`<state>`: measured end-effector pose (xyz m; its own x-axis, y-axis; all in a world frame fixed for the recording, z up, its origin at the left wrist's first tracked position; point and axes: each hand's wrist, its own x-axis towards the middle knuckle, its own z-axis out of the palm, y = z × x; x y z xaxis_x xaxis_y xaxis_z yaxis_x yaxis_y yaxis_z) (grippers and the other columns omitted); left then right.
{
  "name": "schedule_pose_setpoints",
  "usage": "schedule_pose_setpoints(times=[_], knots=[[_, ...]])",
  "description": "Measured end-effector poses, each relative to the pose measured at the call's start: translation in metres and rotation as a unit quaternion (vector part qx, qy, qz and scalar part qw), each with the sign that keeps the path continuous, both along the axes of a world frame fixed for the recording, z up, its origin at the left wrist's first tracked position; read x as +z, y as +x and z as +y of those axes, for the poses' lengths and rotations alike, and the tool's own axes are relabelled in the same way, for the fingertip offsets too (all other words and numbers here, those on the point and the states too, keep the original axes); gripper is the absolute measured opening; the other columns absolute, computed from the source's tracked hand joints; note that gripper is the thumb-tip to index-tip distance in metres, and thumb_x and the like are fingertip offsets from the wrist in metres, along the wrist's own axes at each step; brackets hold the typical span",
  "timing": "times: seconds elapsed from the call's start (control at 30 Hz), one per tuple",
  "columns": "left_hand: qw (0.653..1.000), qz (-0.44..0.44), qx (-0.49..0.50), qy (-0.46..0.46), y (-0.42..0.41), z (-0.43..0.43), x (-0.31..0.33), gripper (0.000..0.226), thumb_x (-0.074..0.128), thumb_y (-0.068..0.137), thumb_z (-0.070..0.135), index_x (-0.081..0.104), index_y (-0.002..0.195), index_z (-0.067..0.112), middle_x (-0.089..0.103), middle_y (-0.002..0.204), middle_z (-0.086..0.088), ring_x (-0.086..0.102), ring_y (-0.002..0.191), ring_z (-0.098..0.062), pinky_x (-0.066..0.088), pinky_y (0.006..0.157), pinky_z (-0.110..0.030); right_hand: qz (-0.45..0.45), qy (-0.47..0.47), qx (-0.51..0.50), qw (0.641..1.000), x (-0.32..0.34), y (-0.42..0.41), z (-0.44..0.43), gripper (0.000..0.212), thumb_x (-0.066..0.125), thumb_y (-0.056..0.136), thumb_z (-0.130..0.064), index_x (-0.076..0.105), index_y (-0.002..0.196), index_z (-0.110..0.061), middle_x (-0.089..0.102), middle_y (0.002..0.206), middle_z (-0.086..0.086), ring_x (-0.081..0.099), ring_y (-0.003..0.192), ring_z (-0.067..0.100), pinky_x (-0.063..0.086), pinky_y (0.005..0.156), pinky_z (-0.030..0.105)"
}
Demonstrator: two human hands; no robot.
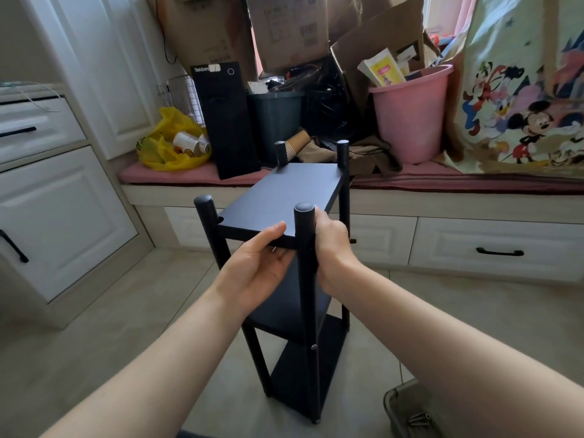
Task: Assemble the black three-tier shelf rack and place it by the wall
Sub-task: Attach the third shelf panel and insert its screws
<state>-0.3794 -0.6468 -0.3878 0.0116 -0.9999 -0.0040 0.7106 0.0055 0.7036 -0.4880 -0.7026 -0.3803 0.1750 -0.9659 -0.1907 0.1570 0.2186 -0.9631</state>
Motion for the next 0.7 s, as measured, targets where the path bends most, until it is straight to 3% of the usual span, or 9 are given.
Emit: schedule_pose_setpoints(times=[0.1, 0.17, 0.27, 0.33, 0.47, 0.57, 0.7], knots=[[1.000, 0.003, -0.029, -0.012, 0.004, 0.000, -0.001, 0.025, 0.067, 0.089, 0.008, 0.074, 0.108, -0.006, 0.068, 0.126, -0.022, 0.066, 0.120, -0.030, 0.057, 0.092, -0.033, 0.040, 0.005, 0.020, 0.999, 0.003, -0.008, -0.003, 0.059, 0.032, 0.101, -0.057, 0.060, 0.123, -0.010, 0.067, 0.113, 0.010, 0.063, 0.107, 0.029, 0.047, 0.103, 0.049], [0.999, 0.006, -0.041, -0.018, 0.005, 0.000, -0.003, 0.025, 0.070, 0.087, 0.010, 0.076, 0.108, -0.003, 0.069, 0.125, -0.021, 0.067, 0.119, -0.029, 0.057, 0.093, -0.033, 0.037, 0.017, 0.029, 0.999, 0.005, -0.019, -0.008, 0.060, 0.028, 0.102, -0.057, 0.061, 0.122, -0.011, 0.069, 0.108, 0.008, 0.065, 0.100, 0.027, 0.051, 0.098, 0.046], [0.998, -0.029, -0.049, -0.012, 0.006, 0.001, -0.006, 0.017, 0.071, 0.090, 0.015, 0.078, 0.101, 0.004, 0.072, 0.119, -0.017, 0.069, 0.114, -0.027, 0.057, 0.092, -0.035, 0.035, 0.012, 0.045, 0.998, 0.009, -0.035, -0.006, 0.046, 0.034, 0.104, -0.044, 0.065, 0.096, -0.010, 0.061, 0.070, 0.001, 0.054, 0.057, 0.014, 0.051, 0.060, 0.023], [0.997, -0.058, -0.052, -0.008, 0.006, 0.002, -0.008, 0.014, 0.072, 0.089, 0.020, 0.078, 0.095, 0.009, 0.074, 0.113, -0.014, 0.071, 0.110, -0.025, 0.057, 0.090, -0.035, 0.071, -0.008, 0.055, 0.996, 0.009, -0.046, -0.002, 0.029, 0.042, 0.100, -0.025, 0.065, 0.091, -0.011, 0.054, 0.067, 0.000, 0.045, 0.052, 0.012, 0.043, 0.048, 0.019], [0.997, -0.065, -0.046, -0.013, 0.005, 0.002, -0.009, 0.012, 0.074, 0.087, 0.022, 0.080, 0.090, 0.012, 0.075, 0.110, -0.012, 0.071, 0.109, -0.024, 0.056, 0.090, -0.033, 0.153, -0.093, 0.091, 0.980, 0.002, -0.064, 0.004, 0.032, 0.042, 0.094, 0.004, 0.069, 0.107, -0.006, 0.056, 0.077, 0.005, 0.053, 0.062, 0.012, 0.050, 0.058, 0.021], [0.997, -0.058, -0.048, -0.019, 0.005, 0.003, -0.012, 0.012, 0.072, 0.089, 0.020, 0.080, 0.091, 0.011, 0.075, 0.111, -0.012, 0.072, 0.108, -0.024, 0.056, 0.090, -0.032, 0.167, -0.144, 0.107, 0.970, -0.003, -0.078, 0.010, 0.033, 0.039, 0.097, 0.008, 0.068, 0.109, -0.004, 0.061, 0.082, 0.006, 0.061, 0.060, 0.007, 0.054, 0.059, 0.018], [0.998, -0.042, -0.044, -0.025, 0.005, 0.004, -0.014, 0.015, 0.072, 0.089, 0.017, 0.079, 0.099, 0.009, 0.074, 0.114, -0.012, 0.072, 0.108, -0.024, 0.057, 0.089, -0.032, 0.184, -0.196, 0.117, 0.956, -0.008, -0.095, 0.019, 0.035, 0.040, 0.099, 0.008, 0.070, 0.097, -0.011, 0.068, 0.088, 0.008, 0.065, 0.063, 0.009, 0.054, 0.061, 0.020]])
